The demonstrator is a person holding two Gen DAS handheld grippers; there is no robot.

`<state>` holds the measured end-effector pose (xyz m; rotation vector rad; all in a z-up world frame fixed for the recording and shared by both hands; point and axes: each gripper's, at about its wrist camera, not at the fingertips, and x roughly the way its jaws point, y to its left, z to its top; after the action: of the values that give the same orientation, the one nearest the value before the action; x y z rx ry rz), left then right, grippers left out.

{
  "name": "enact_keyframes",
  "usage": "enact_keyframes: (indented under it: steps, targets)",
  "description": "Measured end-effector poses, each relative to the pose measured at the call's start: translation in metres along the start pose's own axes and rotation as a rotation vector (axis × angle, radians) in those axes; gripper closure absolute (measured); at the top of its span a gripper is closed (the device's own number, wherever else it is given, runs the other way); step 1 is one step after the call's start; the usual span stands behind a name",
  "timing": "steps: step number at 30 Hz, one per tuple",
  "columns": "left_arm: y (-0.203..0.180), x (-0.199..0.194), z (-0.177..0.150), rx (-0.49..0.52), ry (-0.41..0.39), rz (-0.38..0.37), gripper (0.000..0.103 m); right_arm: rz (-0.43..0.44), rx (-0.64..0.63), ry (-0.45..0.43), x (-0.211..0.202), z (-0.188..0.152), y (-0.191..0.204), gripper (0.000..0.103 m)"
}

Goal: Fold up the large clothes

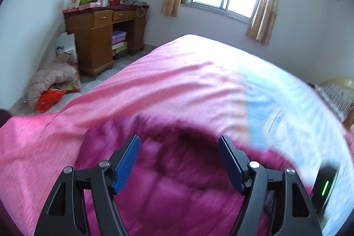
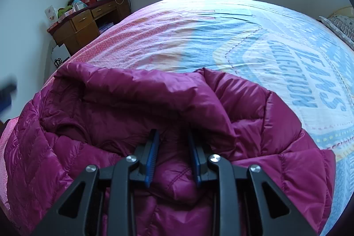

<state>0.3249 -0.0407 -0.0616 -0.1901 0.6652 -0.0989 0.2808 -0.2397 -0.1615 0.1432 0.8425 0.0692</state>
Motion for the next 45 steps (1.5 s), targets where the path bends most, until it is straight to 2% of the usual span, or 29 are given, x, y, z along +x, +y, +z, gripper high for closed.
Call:
enact_keyframes:
  steps: [2,4,6,7,8,9,10,11,15,17,19,22,24,26,27,29,30,32,36,40,43,45]
  targets:
    - [-0.013,0.030,0.019,0.008,0.041,0.022,0.030,0.003,0.002,-0.002,-0.001,0.000,0.000,0.075]
    - [-0.018,0.069,0.024,0.032,0.132,0.083,0.030,0.008,0.005,-0.005,-0.001,0.000,0.000,0.075]
    - [-0.006,0.099,0.011,0.034,0.251,0.190,0.030,0.015,0.010,-0.006,-0.001,0.000,-0.001,0.075]
    - [0.002,0.108,-0.003,0.014,0.302,0.216,0.030,0.018,0.013,-0.006,-0.001,0.000,-0.001,0.075]
    - [0.011,0.112,-0.015,-0.010,0.318,0.204,0.030,0.023,0.014,-0.007,-0.001,0.000,-0.002,0.075]
    - [0.018,0.110,-0.027,-0.022,0.288,0.182,0.028,0.028,0.019,-0.008,-0.001,-0.001,-0.004,0.075]
    - [0.018,0.104,-0.036,0.005,0.217,0.170,0.028,0.034,0.024,-0.008,-0.002,-0.001,-0.005,0.075]
    - [0.015,0.101,-0.041,0.034,0.183,0.176,0.028,0.042,0.031,-0.009,-0.002,-0.001,-0.006,0.075]
    - [0.006,0.110,-0.041,0.073,0.194,0.214,0.023,0.074,0.051,-0.011,-0.006,-0.001,-0.010,0.070]
    - [0.006,0.110,-0.041,0.071,0.191,0.208,0.023,0.134,0.095,-0.006,-0.016,-0.004,-0.016,0.065]
    - [0.008,0.110,-0.040,0.063,0.187,0.199,0.023,0.175,0.145,-0.038,-0.036,-0.009,-0.023,0.065]
    - [0.005,0.113,-0.040,0.074,0.182,0.212,0.022,0.136,0.210,-0.165,-0.069,-0.005,-0.031,0.065]
    - [0.004,0.112,-0.041,0.076,0.179,0.213,0.022,0.132,0.252,-0.193,-0.072,0.011,-0.031,0.065]
    - [0.004,0.112,-0.041,0.071,0.179,0.209,0.022,0.103,0.220,-0.138,-0.053,0.028,-0.021,0.065]
    - [0.004,0.111,-0.041,0.070,0.178,0.207,0.022,0.061,0.178,-0.087,-0.036,0.032,-0.014,0.065]
    - [0.005,0.110,-0.042,0.069,0.176,0.202,0.022,-0.050,0.106,0.021,-0.003,0.026,-0.006,0.069]
    - [0.004,0.110,-0.042,0.069,0.176,0.202,0.022,-0.062,0.078,0.036,0.008,0.019,-0.005,0.068]
    - [0.004,0.109,-0.042,0.070,0.175,0.203,0.022,-0.054,0.070,-0.016,0.005,0.014,-0.006,0.069]
    - [0.005,0.109,-0.041,0.068,0.176,0.201,0.021,-0.061,0.063,-0.018,0.006,0.011,-0.003,0.068]
    - [0.011,0.102,-0.042,0.059,0.179,0.183,0.021,-0.106,0.027,-0.021,0.009,0.011,0.006,0.068]
    - [0.012,0.082,-0.046,0.089,0.189,0.186,0.021,-0.115,0.020,-0.024,0.010,0.014,0.002,0.067]
    - [0.012,0.059,-0.052,0.108,0.156,0.219,0.021,-0.114,0.024,-0.026,0.010,0.014,0.002,0.067]
